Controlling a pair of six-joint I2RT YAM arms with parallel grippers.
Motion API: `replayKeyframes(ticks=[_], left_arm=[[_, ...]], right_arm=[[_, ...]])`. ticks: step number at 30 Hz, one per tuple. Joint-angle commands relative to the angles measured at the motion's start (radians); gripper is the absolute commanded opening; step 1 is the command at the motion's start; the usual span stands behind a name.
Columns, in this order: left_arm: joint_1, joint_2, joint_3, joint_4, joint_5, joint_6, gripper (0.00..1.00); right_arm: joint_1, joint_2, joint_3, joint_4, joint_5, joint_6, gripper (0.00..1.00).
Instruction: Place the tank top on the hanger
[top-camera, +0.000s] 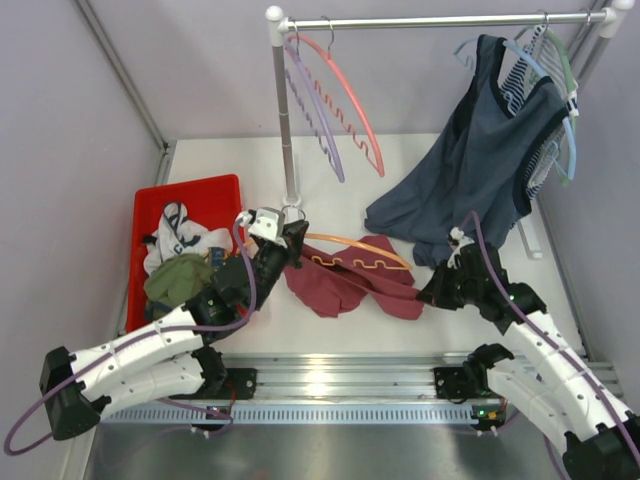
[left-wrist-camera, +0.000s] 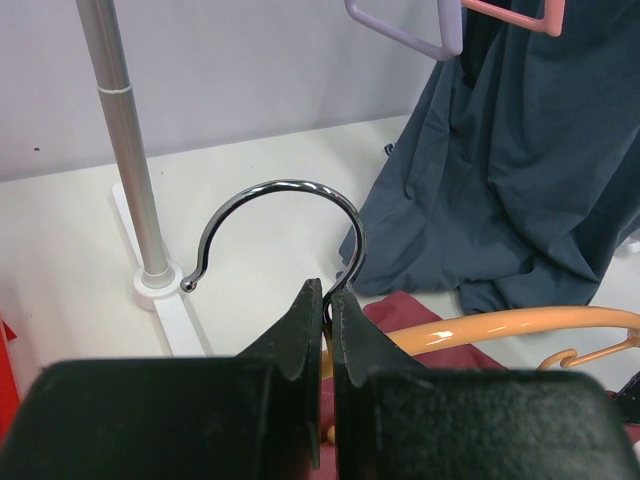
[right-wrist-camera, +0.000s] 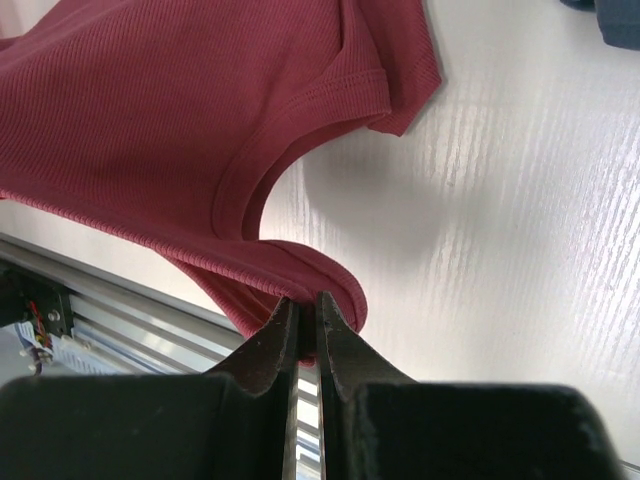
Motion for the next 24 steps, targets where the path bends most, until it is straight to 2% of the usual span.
replayKeyframes(ticks=[1,24], left_arm=[[0.002,-0.029,0.035,0.068,0.002,0.003,0.0],[0.002,-0.054,0.019,0.122,-0.023,-0.003,0.0]], right_arm=[[-0.029,0.015,0.007,0.037,0.0,0.001,0.0],[-0.031,0.046,-0.071,0.116,-0.069,0.018,0.0]])
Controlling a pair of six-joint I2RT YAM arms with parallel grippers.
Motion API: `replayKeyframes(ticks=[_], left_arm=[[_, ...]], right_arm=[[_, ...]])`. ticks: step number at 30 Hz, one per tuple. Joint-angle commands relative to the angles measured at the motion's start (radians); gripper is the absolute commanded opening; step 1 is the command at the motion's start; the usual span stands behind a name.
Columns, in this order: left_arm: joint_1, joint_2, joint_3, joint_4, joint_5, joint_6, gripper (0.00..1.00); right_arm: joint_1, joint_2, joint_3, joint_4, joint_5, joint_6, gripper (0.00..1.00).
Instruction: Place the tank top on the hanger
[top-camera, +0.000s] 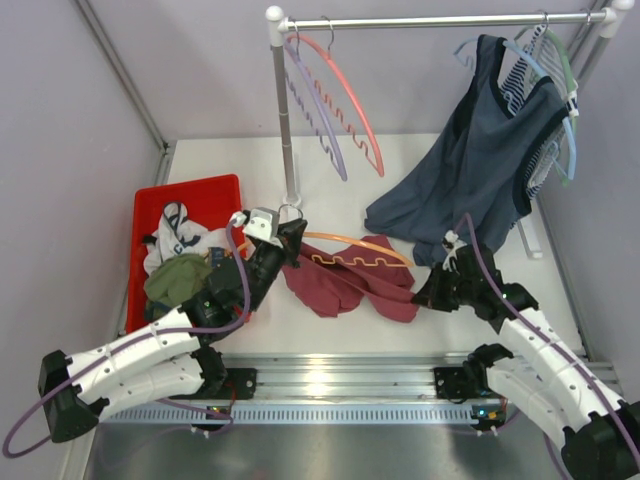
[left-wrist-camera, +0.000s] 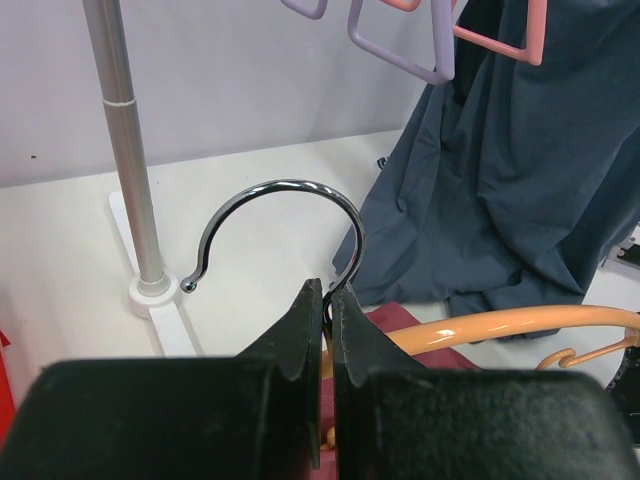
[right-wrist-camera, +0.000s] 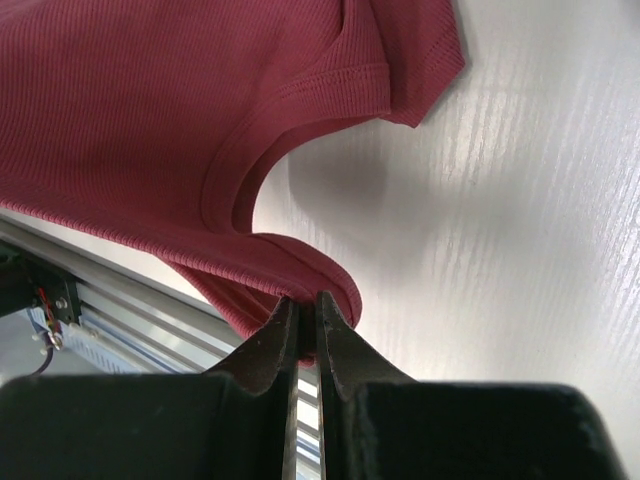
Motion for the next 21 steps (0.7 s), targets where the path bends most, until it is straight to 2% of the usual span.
replayKeyframes(ticks=[1,21], left_arm=[[0.002,-0.027,0.017,0.117,-0.028,0.007,0.0],[0.002,-0.044,0.006,0.104,-0.014,0.01,0.0]], right_arm=[[-0.021,0.005,-0.015,0.034,-0.008,0.008,0.0],[-0.023,0.042,-0.025,0.065,0.003,0.011,0.0]])
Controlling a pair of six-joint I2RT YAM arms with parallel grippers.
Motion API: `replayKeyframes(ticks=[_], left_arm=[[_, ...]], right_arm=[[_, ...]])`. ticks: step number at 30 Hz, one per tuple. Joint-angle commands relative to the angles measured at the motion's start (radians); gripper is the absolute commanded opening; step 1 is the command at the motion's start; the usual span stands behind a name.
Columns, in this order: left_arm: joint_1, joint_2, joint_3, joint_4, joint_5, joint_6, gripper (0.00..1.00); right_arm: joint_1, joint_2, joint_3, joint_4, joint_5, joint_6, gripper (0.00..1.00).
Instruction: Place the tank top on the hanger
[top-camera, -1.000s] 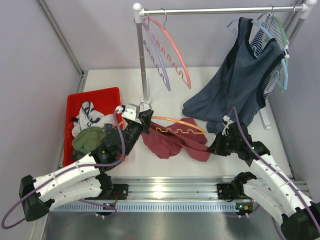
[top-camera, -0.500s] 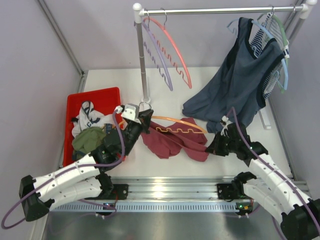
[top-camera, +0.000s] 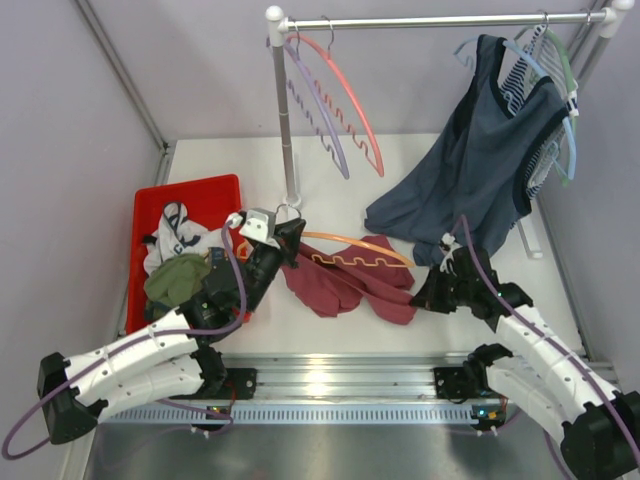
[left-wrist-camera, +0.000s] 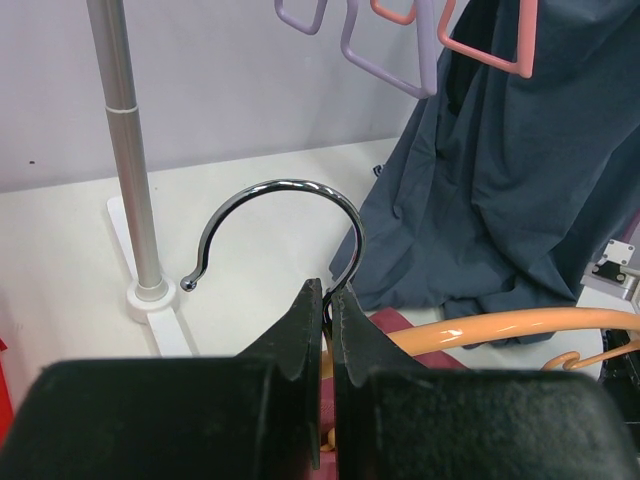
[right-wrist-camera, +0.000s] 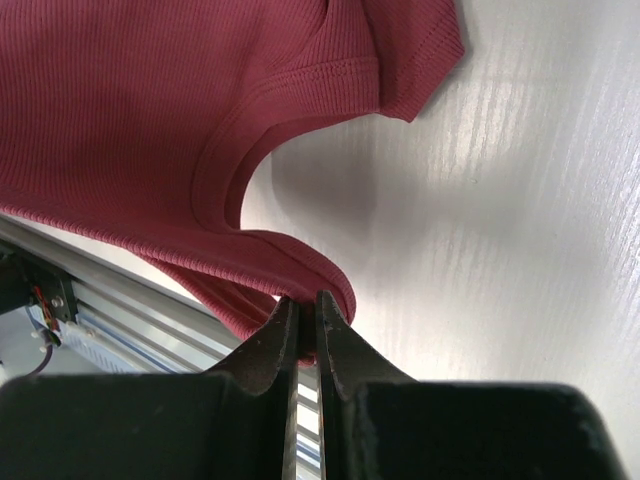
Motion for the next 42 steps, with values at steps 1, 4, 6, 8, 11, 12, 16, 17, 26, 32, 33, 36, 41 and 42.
replayKeyframes(ticks=[1,4,6,8,11,12,16,17,26,32,33,36,41,42], left_arm=[[0.002,-0.025,0.015,0.09,-0.016,0.012,0.0],[0.002,-0.025,0.01,0.079,-0.013,0.021,0.0],[0.002,-0.03,0.006,0.076,-0.011,0.026,0.0],[0.002,-0.033,-0.002,0.072,-0.008,0.029,0.0],[0.002,-0.033,-0.013,0.066,-0.013,0.034,0.0],[0.002,-0.033,-0.011,0.063,-0.014,0.037,0.0],[0.002,-0.028,-0.022,0.061,-0.011,0.041,0.0],[0.002,-0.021,-0.02,0.061,-0.014,0.043,0.0],[0.002,0.029,-0.009,0.047,-0.007,0.061,0.0],[0.002,0.065,0.007,0.041,0.018,0.077,0.0],[0.002,0.072,0.012,0.04,0.019,0.075,0.0],[0.002,0.095,0.02,0.04,0.019,0.08,0.0],[0.002,0.128,0.032,0.044,0.041,0.077,0.0],[0.002,0.133,0.038,0.044,0.047,0.077,0.0]], right_arm=[[-0.02,0.007,0.013,0.019,0.025,0.0,0.0],[-0.027,0.009,0.043,0.004,0.032,-0.011,0.0],[-0.035,0.011,0.055,-0.009,0.032,-0.022,0.0],[-0.052,0.012,0.073,-0.025,0.029,-0.032,0.0],[-0.077,0.004,0.092,-0.048,0.014,-0.049,0.0],[-0.081,0.0,0.096,-0.055,0.012,-0.058,0.0],[-0.107,-0.011,0.113,-0.079,0.005,-0.072,0.0],[-0.112,-0.012,0.116,-0.085,-0.004,-0.075,0.0],[-0.126,-0.045,0.197,-0.151,-0.012,-0.091,0.0],[-0.127,-0.051,0.273,-0.194,-0.028,-0.098,0.0],[-0.126,-0.049,0.282,-0.199,-0.028,-0.101,0.0],[-0.126,-0.045,0.317,-0.216,-0.041,-0.111,0.0],[-0.124,-0.028,0.368,-0.234,-0.046,-0.128,0.0],[-0.121,-0.023,0.374,-0.234,-0.049,-0.129,0.0]])
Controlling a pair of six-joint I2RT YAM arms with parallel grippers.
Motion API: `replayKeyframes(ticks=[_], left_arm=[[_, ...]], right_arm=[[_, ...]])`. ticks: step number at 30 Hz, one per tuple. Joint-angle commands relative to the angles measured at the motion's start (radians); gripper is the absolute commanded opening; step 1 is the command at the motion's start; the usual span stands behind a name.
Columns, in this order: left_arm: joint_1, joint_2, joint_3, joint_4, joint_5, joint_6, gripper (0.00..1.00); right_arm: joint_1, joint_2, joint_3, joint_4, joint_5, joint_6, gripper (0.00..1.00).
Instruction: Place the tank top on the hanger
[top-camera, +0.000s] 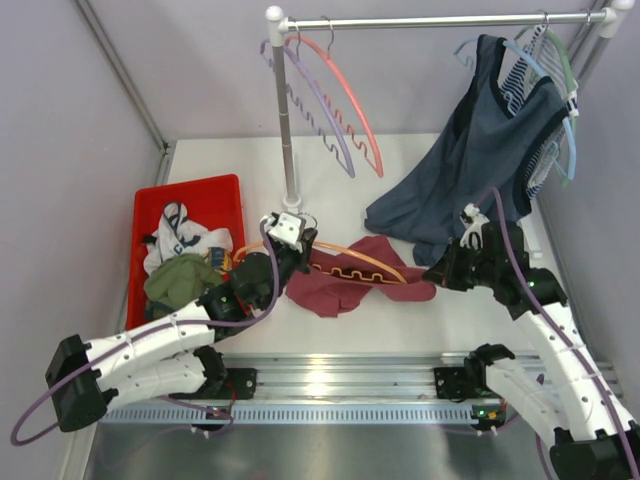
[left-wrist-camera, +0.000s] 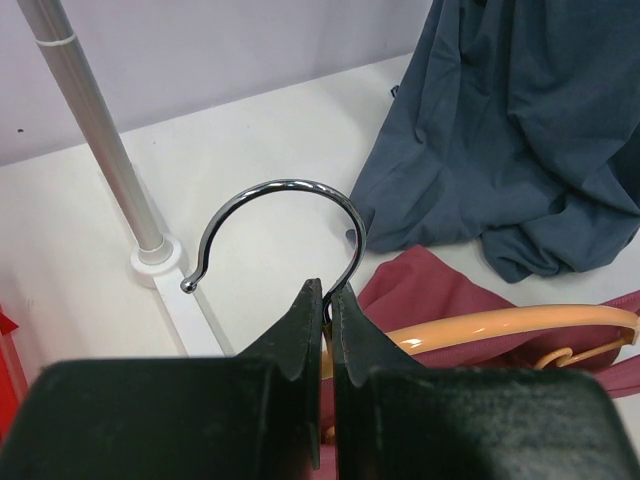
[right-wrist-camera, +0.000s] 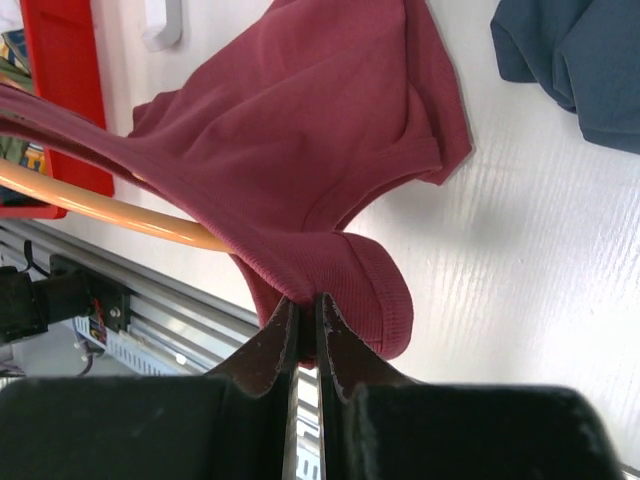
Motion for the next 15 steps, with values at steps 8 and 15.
replayKeyframes(ticks=[8,15], left_arm=[[-0.001,0.065,0.099,0.073,0.077,0.004,0.0],[-0.033,0.122,0.136,0.092,0.071,-0.01,0.0]], right_arm=[[0.081,0.078,0.143,-0.002,0.029,-0.007,0.0],[0.215,0.135,0.226,0.019,0.123,0.034,0.0]])
